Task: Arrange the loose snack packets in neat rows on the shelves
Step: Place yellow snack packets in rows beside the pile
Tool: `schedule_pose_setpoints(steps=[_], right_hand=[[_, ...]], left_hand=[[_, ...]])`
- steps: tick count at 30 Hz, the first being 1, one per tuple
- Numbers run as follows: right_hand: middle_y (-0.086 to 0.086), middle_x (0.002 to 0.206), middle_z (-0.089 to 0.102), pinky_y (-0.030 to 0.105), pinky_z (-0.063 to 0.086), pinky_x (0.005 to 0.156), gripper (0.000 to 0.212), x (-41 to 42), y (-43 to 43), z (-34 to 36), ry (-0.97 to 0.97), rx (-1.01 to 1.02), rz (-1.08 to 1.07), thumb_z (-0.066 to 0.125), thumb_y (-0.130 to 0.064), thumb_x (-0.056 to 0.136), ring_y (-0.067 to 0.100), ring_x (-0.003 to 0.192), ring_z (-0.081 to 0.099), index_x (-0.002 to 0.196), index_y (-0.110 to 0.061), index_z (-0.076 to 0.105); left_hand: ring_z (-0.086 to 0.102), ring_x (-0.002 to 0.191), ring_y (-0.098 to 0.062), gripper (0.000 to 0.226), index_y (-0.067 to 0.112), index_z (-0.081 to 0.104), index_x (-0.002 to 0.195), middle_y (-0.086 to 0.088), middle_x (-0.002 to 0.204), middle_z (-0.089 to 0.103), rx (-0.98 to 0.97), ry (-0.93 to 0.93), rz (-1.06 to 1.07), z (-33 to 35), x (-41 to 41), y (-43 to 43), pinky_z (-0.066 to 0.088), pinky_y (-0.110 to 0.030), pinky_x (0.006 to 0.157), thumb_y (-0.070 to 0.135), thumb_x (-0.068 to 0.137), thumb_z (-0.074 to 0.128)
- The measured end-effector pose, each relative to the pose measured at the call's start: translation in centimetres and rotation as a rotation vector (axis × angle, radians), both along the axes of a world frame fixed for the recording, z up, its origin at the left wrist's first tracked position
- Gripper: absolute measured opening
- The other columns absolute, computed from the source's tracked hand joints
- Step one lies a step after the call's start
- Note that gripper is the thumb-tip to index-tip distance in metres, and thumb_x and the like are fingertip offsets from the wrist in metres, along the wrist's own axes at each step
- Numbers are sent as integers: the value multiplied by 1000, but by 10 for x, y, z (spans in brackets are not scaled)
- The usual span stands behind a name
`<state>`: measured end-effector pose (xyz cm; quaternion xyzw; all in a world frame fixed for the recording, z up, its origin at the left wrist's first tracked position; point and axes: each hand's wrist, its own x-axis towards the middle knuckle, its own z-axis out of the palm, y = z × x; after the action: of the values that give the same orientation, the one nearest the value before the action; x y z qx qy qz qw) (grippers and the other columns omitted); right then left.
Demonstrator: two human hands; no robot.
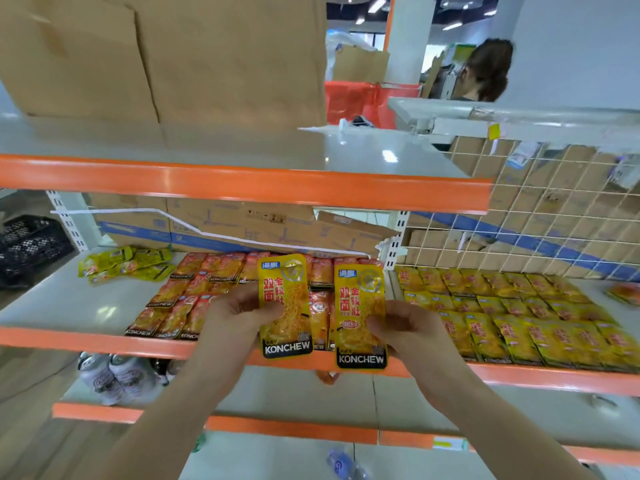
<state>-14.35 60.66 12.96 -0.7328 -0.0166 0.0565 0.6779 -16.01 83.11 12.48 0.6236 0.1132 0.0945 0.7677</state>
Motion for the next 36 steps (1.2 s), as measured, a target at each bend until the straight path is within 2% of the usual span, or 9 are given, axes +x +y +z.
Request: schedule_pose_setpoints(steps=[3,7,14,18,22,24,27,31,36], right_hand=[[-10,61,66,23,45,66,18,9,-34,5,-35,-16,-20,70,-2,88,3,57,58,76,-16,73],[-13,58,63,19,44,64,15,14,-85,12,-74,-36,-33,71,-5,88,-1,57,56,79,-16,72],[-12,70,73,13,47,62,16,15,-183,23,-175,-101,-135,73,-8,86,-2,66,64,80,-23,72],[-5,82,77,25,54,77,17,10,-239,23,-174,-104,-188,70,-5,88,12,81,71,85,-20,76],[0,89,78,44,55,92,15,5,-289,10,-126,-117,-260,70,-5,88,21,89,73,91,-18,77],[1,89,78,47,54,94,13,5,-310,2,-102,-128,-298,71,-6,88,24,91,73,92,-17,77],[2,90,78,45,55,94,13,4,-336,-13,-66,-123,-355,71,-5,87,25,94,72,92,-16,76],[2,91,77,36,56,90,11,3,-364,-32,-37,-130,-453,73,-7,87,24,95,72,94,-14,75],[1,91,76,35,57,87,11,8,-399,-51,-7,-198,-578,75,-11,86,16,88,71,97,-12,76]], left_hand=[[65,66,-17,30,21,80,79,-3,79,73,64,-14,-39,8,10,-34,52,-25,60,-7,83,70],[52,53,-10,26,25,80,81,3,71,69,101,-9,-85,12,25,-84,36,-19,45,0,81,75],[54,58,-22,24,29,80,89,-6,82,73,136,-31,-201,27,45,-180,45,-27,56,12,73,85],[66,73,-29,23,31,80,88,-7,93,76,178,-54,-246,25,59,-234,56,-36,64,10,78,81],[72,98,-31,37,28,77,101,-2,98,77,193,-35,-366,17,60,-286,51,-59,97,34,65,87],[72,96,-27,48,25,77,102,-1,97,78,165,-26,-366,8,63,-308,54,-54,93,37,58,92],[70,81,-23,19,14,78,92,-4,85,77,113,1,-367,-4,65,-337,56,-35,68,7,75,82],[72,88,-33,20,20,80,91,-11,92,77,143,41,-436,-17,73,-366,53,-62,92,5,79,78],[73,89,-35,26,24,80,84,-9,89,77,131,63,-497,-29,92,-408,57,-50,86,-2,79,77]])
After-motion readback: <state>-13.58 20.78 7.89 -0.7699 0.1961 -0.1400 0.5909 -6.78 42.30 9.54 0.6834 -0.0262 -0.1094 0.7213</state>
